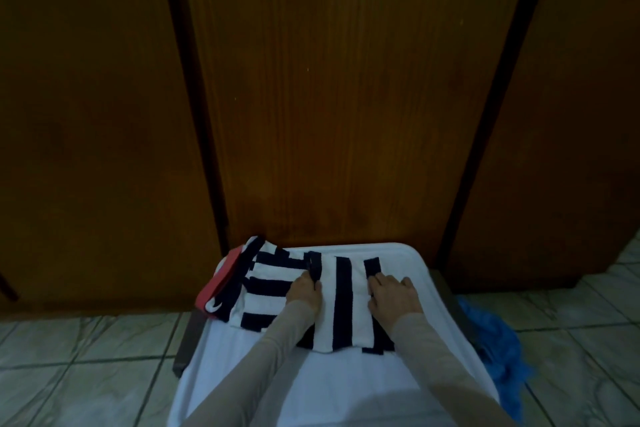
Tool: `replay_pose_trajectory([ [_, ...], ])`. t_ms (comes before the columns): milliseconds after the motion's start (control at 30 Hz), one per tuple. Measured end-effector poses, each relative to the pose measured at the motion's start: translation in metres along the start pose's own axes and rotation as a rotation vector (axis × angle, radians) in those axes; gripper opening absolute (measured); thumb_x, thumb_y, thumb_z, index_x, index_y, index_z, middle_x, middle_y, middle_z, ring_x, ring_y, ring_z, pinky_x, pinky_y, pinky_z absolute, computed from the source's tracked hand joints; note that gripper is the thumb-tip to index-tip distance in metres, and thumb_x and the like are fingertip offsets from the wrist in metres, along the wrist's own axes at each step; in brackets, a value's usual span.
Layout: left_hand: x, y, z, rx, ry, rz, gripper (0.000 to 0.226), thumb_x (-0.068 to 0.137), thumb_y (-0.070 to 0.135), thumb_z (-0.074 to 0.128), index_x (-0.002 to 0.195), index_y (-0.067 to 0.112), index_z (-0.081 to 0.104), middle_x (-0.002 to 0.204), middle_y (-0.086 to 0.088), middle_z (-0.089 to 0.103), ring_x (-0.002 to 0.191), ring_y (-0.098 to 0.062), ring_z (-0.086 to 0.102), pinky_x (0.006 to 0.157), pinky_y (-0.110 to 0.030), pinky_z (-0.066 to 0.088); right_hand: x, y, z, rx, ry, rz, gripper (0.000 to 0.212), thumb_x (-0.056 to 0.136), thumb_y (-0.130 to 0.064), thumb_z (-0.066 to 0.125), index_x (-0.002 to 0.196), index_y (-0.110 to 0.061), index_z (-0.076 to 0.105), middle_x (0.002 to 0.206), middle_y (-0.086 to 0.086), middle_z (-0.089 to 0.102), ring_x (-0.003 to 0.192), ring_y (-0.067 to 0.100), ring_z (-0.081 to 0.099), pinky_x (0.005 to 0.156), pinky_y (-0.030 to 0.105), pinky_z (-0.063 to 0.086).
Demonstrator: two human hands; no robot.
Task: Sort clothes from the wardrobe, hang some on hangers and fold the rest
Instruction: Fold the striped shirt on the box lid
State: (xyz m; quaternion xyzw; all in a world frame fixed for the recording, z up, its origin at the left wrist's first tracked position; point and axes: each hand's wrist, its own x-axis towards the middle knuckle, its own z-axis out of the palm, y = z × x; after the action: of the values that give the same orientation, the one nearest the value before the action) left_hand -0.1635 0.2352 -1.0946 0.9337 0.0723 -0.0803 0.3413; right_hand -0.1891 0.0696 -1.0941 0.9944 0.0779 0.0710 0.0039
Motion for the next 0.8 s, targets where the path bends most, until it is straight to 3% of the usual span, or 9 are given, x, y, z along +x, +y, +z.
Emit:
replay_pose_trajectory([
  [67,-0.003,0.002,0.004,0.053,-0.047,0.057,0.036,0.101,0.022,0.033,0.13,0.003,0.041,0.133,-0.017,0.049,0.122,-0.029,0.048,0.1,-0.031,0.037,-0.006,0.009,-0.005,-0.06,-0.098,-0.037,0.027,0.094,-0.021,0.041,0.117,-0.014,0.053,0.117,0.003,0.056,0.106,0.02,0.055,0.094,0.031,0.03],
  [200,-0.009,0.005,0.007,0.109,-0.211,0.141,0.04,0.099,0.026,0.035,0.135,0.01,0.043,0.136,-0.014,0.048,0.122,-0.028,0.047,0.097,-0.026,0.037,-0.026,0.014,-0.028,-0.005,-0.302,-0.035,0.026,0.091,-0.024,0.046,0.102,-0.008,0.063,0.104,0.008,0.061,0.092,0.022,0.058,0.081,0.027,0.04],
  [333,-0.018,0.01,0.002,0.16,-0.399,0.204,0.037,0.096,0.032,0.041,0.126,0.016,0.054,0.13,-0.008,0.054,0.117,-0.026,0.05,0.089,-0.024,0.038,-0.045,0.011,-0.041,0.525,-0.814,0.028,0.021,0.088,-0.019,0.055,0.071,-0.009,0.063,0.079,0.011,0.065,0.059,0.014,0.06,0.071,0.024,0.052],
  [367,-0.019,0.01,0.0,0.177,-0.425,0.224,0.033,0.095,0.031,0.042,0.121,0.016,0.057,0.125,-0.009,0.056,0.115,-0.026,0.051,0.086,-0.025,0.039,-0.045,0.011,-0.041,0.581,-0.847,0.02,0.025,0.088,-0.018,0.055,0.065,-0.011,0.063,0.076,0.01,0.065,0.057,0.012,0.059,0.069,0.022,0.052],
  [467,-0.023,0.006,-0.004,0.207,-0.363,0.264,0.017,0.092,0.032,0.05,0.098,0.016,0.051,0.106,-0.01,0.057,0.102,-0.026,0.056,0.076,-0.027,0.038,-0.04,0.013,-0.038,0.603,-0.523,0.057,0.02,0.089,-0.018,0.057,0.069,-0.019,0.062,0.083,0.005,0.065,0.069,0.016,0.061,0.066,0.019,0.05],
  [533,-0.028,0.0,-0.009,0.235,-0.287,0.266,0.026,0.089,0.041,0.053,0.099,0.018,0.048,0.108,-0.009,0.059,0.095,-0.023,0.056,0.075,-0.028,0.04,-0.035,0.017,-0.034,0.493,-0.275,0.068,0.007,0.087,-0.021,0.059,0.093,-0.021,0.062,0.102,0.0,0.061,0.09,0.014,0.057,0.076,0.022,0.044],
  [567,-0.03,-0.003,-0.012,0.252,-0.268,0.262,0.032,0.088,0.045,0.054,0.103,0.018,0.05,0.11,-0.007,0.06,0.094,-0.022,0.055,0.075,-0.028,0.04,-0.032,0.018,-0.03,0.488,-0.241,0.083,0.022,0.087,-0.023,0.06,0.108,-0.02,0.057,0.111,0.0,0.056,0.097,0.015,0.055,0.078,0.023,0.041],
  [700,-0.032,-0.018,-0.02,0.277,-0.305,0.223,0.043,0.087,0.044,0.056,0.119,0.015,0.052,0.121,-0.005,0.057,0.106,-0.021,0.054,0.084,-0.027,0.043,-0.028,0.016,-0.024,0.621,-0.36,0.174,0.048,0.082,-0.023,0.07,0.122,-0.014,0.045,0.107,0.001,0.051,0.094,0.013,0.05,0.072,0.017,0.036],
  [800,-0.032,-0.028,-0.023,0.251,-0.357,0.242,0.039,0.09,0.036,0.056,0.121,0.011,0.055,0.125,-0.008,0.056,0.114,-0.024,0.052,0.09,-0.026,0.039,-0.028,0.021,-0.021,0.607,-0.516,0.23,0.055,0.075,-0.027,0.077,0.121,-0.012,0.05,0.111,0.001,0.054,0.101,0.016,0.052,0.084,0.021,0.041],
])
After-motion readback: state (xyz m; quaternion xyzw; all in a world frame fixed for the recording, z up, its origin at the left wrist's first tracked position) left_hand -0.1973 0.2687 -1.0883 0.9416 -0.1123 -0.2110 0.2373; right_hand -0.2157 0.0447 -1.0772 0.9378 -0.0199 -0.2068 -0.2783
